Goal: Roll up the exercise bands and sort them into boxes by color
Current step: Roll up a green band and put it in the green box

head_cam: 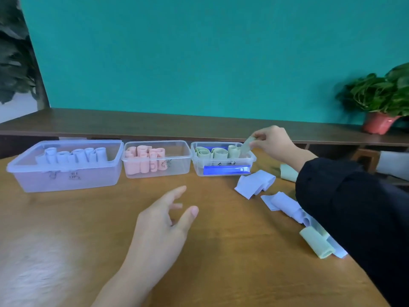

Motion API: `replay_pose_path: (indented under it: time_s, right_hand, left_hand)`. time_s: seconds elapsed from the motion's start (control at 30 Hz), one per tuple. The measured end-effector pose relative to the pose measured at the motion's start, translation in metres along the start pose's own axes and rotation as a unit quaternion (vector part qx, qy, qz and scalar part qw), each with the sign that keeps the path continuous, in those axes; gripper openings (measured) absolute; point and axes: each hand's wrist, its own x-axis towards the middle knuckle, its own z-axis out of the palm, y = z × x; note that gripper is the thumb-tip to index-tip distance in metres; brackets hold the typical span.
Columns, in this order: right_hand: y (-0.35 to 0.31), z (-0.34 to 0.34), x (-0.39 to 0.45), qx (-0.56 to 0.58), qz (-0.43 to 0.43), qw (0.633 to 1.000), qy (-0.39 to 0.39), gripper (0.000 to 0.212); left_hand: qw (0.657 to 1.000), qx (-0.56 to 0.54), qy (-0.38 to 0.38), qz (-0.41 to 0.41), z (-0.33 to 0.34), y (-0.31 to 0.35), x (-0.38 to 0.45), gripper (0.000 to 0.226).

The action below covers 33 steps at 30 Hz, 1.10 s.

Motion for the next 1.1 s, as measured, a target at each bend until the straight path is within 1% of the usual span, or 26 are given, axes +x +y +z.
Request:
replay_pose_path:
  time_s: [0.2,0.33,0.43,0.5,0.6,0.73,0.83,1.1]
  right_hand:
    - [0.023,0.027,0.031,-0.045,0.030,0.996,-0.067,0.031]
    - [0.028,0.040,0.043,-0.068,0.048,0.992,-0.099,0.042]
    - [0.027,0.045,0.051,-0.086,0.042,0.989,-0.114,0.046]
    - [0.025,0.048,0.056,-0.128,0.029,0.984,-0.120,0.044]
    - [0.021,0.053,0.062,-0.232,-0.001,0.965,-0.121,0.037]
    - [0.018,0.061,0.066,-0.313,0.004,0.941,-0.130,0.034]
    - [0.021,0.064,0.068,-0.321,0.004,0.938,-0.129,0.035]
    - [0.022,0.055,0.068,-0.286,-0.011,0.950,-0.128,0.036]
  left_hand:
    - [0.998,-0.056,0.021,-0.026,0.003,-0.008,0.013,0.033]
    - [0.997,-0.067,0.034,-0.021,0.008,-0.012,0.014,0.035]
    - [0.996,-0.071,0.042,-0.016,0.009,-0.011,0.014,0.034]
    - [0.997,-0.065,0.045,-0.009,0.010,-0.011,0.014,0.034]
    - [0.998,-0.052,0.043,-0.006,0.011,-0.009,0.012,0.037]
    - [0.999,-0.037,0.038,-0.008,0.011,-0.006,0.010,0.040]
    - [0.999,-0.028,0.038,-0.007,0.011,-0.006,0.009,0.040]
    - [1.000,-0.011,0.029,0.002,0.013,-0.002,0.007,0.042]
